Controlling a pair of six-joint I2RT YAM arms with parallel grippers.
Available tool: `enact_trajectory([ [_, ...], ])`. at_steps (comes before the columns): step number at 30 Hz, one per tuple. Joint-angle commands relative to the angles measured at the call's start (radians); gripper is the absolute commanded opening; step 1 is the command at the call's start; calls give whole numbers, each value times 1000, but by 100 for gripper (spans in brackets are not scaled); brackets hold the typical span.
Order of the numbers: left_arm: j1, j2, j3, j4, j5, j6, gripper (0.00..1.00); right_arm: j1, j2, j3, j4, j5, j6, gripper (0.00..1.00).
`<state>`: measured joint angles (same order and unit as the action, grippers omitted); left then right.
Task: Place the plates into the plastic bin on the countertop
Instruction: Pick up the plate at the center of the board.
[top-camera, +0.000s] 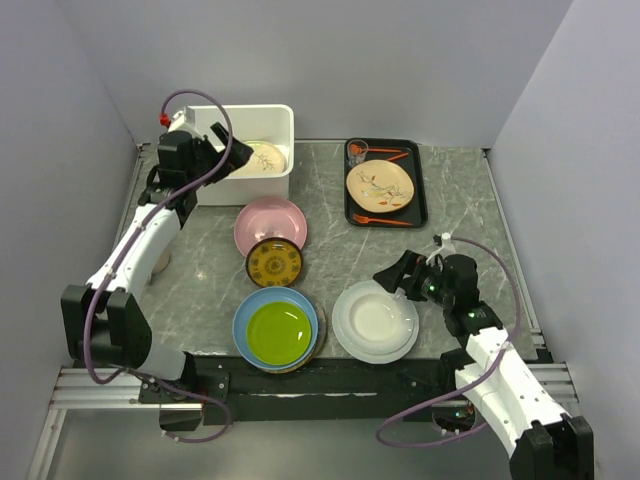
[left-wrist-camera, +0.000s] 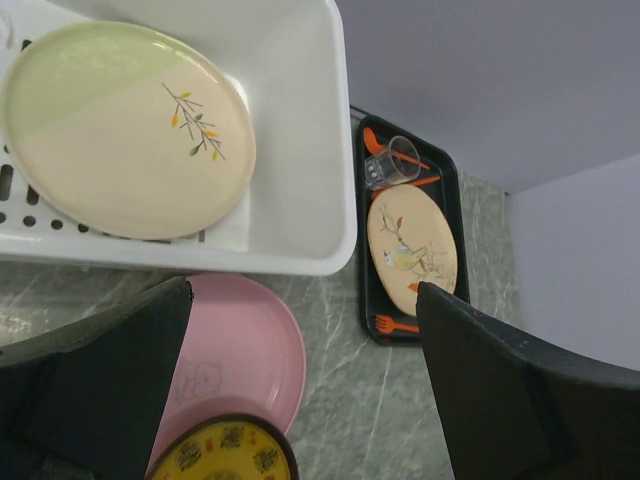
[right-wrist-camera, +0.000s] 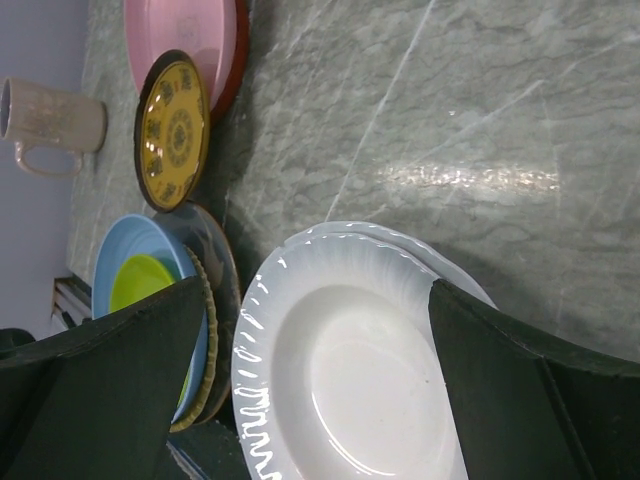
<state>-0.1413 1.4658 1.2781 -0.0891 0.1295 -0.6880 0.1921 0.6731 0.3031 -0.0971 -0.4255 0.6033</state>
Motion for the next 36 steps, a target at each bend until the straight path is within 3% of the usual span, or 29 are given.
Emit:
enact_trajectory([
  [1, 3, -108, -54, -23, 44, 64, 99, 39, 48, 70, 59, -12, -19, 100],
  [9, 3, -180, -161, -83, 56, 97, 99, 168, 166, 151, 126, 53, 9, 100],
  [18, 3, -186, -350, -14, 116, 39, 97, 277, 364, 224, 223, 71, 41, 100],
  [26, 3, -162, -442, -5, 85, 35, 91, 311, 460, 252, 269, 68, 58, 99],
  [36, 3, -96, -525, 3, 168, 41, 81, 326, 485, 264, 281, 67, 67, 98],
])
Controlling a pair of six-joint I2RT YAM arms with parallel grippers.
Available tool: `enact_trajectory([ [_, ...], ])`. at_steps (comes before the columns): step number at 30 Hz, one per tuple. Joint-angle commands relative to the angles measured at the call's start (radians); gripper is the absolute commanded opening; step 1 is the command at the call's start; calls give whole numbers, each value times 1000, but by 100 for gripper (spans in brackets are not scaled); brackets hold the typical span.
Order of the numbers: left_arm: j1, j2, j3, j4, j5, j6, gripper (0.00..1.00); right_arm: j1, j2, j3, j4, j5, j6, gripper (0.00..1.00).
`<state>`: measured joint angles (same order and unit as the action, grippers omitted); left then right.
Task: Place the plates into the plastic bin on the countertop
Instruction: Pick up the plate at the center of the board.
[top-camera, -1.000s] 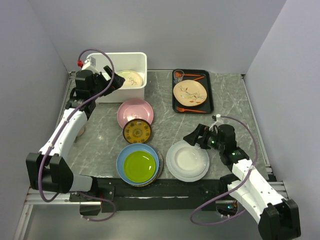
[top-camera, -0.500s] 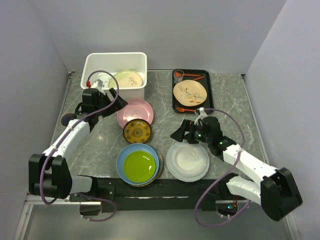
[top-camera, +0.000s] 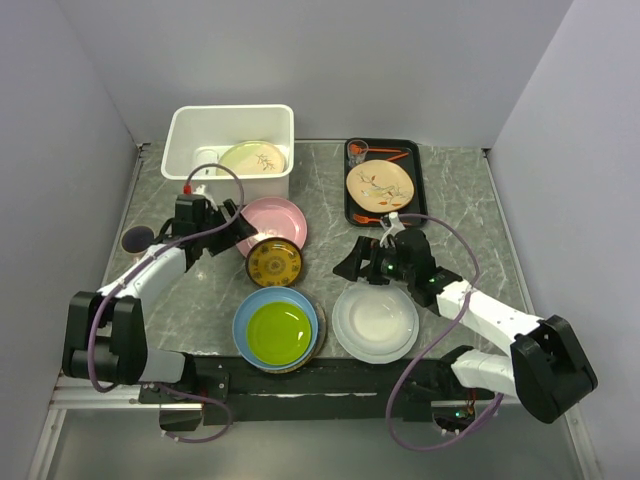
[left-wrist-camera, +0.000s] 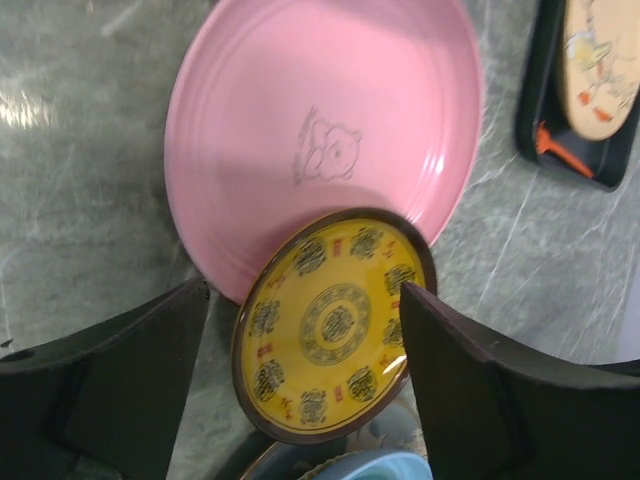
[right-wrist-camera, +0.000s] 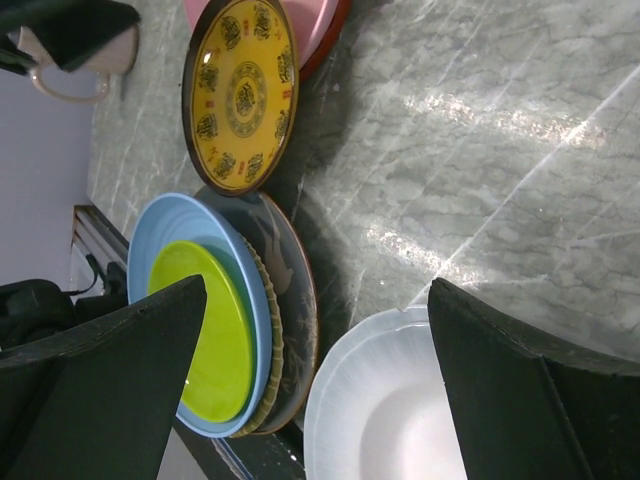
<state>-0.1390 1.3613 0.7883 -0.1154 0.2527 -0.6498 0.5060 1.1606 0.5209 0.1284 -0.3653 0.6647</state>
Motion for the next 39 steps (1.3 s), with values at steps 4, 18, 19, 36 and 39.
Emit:
enact_trajectory([
  [4, 1, -14, -106, 81, 68, -16, 74, 19, 1, 51, 51, 8, 4, 98],
  [18, 1, -2, -202, 166, 151, -31, 55, 28, 25, 28, 86, 14, 29, 98],
  [19, 1, 11, -205, 174, 152, -31, 53, 28, 24, 27, 85, 15, 29, 98],
  [36, -8, 108, -239, 292, 197, -56, 13, 29, 16, 14, 83, 31, 39, 99],
  [39, -8, 98, -235, 290, 207, -65, 1, 31, 14, 10, 86, 31, 44, 99],
])
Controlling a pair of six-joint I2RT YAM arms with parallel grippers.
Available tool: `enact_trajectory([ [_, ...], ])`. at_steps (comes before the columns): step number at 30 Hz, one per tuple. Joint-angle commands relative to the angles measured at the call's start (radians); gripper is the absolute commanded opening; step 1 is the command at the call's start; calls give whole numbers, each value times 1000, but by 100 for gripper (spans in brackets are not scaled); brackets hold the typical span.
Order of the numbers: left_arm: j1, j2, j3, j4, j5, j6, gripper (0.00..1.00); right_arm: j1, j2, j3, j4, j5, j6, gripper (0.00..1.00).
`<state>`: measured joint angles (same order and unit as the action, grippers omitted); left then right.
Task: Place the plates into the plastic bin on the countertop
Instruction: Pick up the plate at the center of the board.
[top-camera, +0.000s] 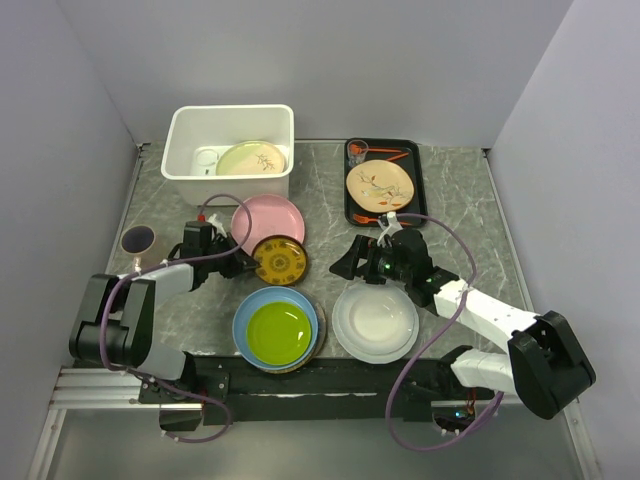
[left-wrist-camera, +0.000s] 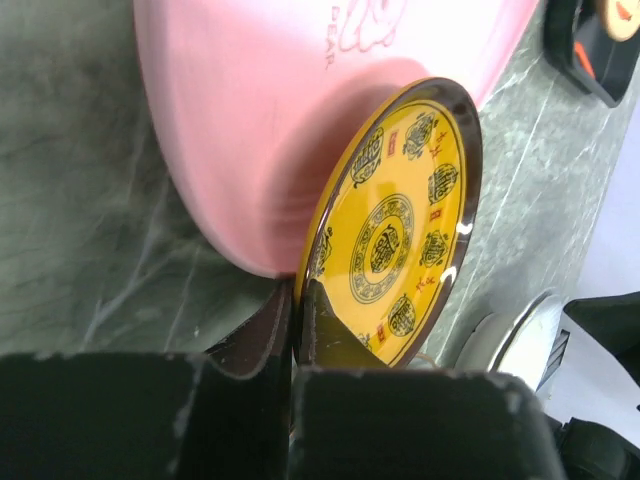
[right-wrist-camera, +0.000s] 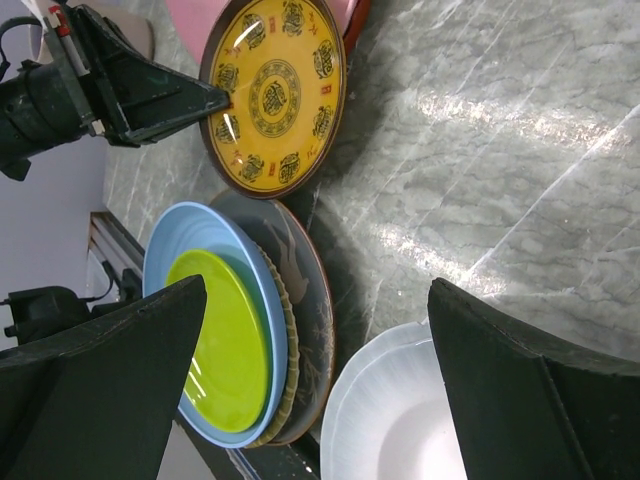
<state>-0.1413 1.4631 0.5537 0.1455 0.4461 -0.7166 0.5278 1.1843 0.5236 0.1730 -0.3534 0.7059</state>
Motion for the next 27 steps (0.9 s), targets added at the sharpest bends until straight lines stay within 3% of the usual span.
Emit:
enact_trajectory([
  [1, -6, -20, 3, 28, 16, -3, 1, 8, -9, 6, 46, 18, 6, 99],
  [12, -6, -124, 51, -43, -20, -10, 1, 11, 6, 7, 59, 13, 12, 99],
  [27, -6, -144, 121, -86, -12, -3, 1, 15, -8, 7, 43, 21, 7, 100],
])
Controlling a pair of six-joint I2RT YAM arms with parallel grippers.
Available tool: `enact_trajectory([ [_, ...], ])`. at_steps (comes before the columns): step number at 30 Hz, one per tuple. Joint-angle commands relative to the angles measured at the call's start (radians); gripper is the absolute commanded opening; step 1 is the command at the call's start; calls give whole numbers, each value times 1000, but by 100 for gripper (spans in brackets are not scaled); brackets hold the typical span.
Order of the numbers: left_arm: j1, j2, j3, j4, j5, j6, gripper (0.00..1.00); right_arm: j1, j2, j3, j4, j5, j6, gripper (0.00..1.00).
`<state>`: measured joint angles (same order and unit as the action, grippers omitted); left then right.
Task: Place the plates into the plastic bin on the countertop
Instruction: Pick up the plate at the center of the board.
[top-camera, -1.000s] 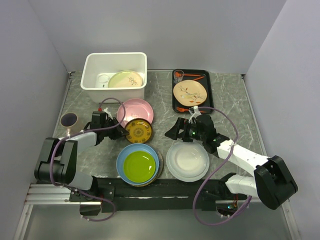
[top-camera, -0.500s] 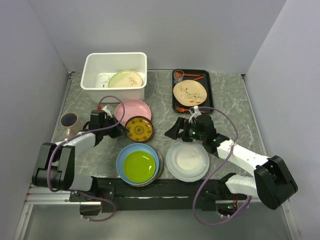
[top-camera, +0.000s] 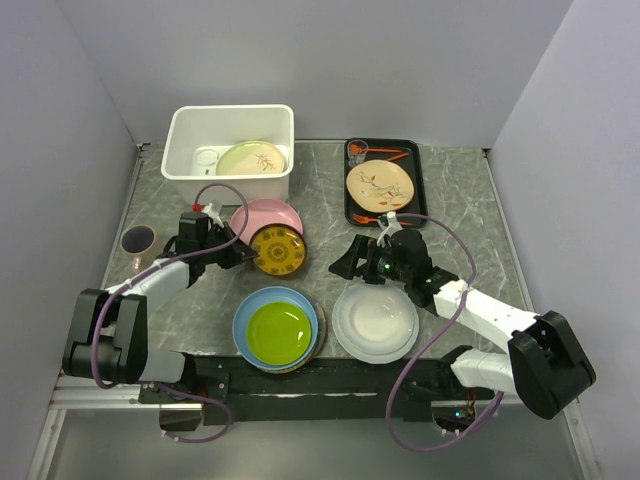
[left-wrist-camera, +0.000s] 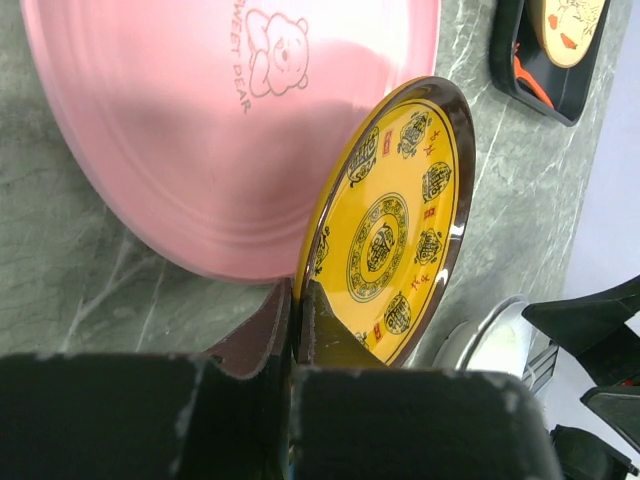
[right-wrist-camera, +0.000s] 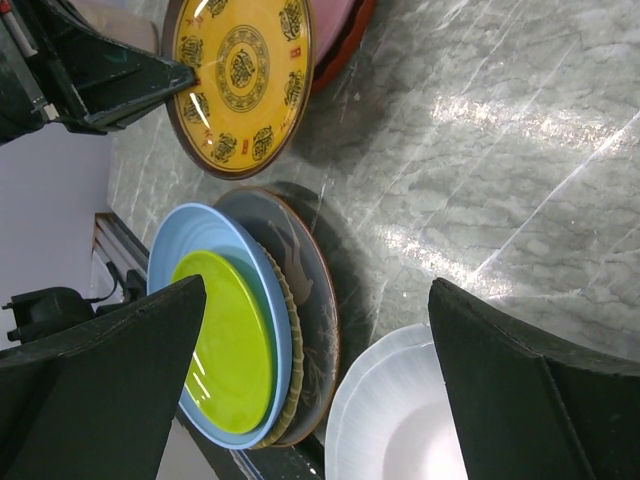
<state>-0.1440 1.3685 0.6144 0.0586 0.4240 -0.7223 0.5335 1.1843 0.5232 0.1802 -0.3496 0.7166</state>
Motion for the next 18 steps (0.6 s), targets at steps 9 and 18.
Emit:
enact_trajectory([
  [9, -3, -78, 113, -40, 13, 7, 1, 11, -23, 8, 27, 20, -5, 100],
  [18, -8, -82, 194, -81, 21, 7, 1, 13, -29, 6, 27, 20, -2, 100],
])
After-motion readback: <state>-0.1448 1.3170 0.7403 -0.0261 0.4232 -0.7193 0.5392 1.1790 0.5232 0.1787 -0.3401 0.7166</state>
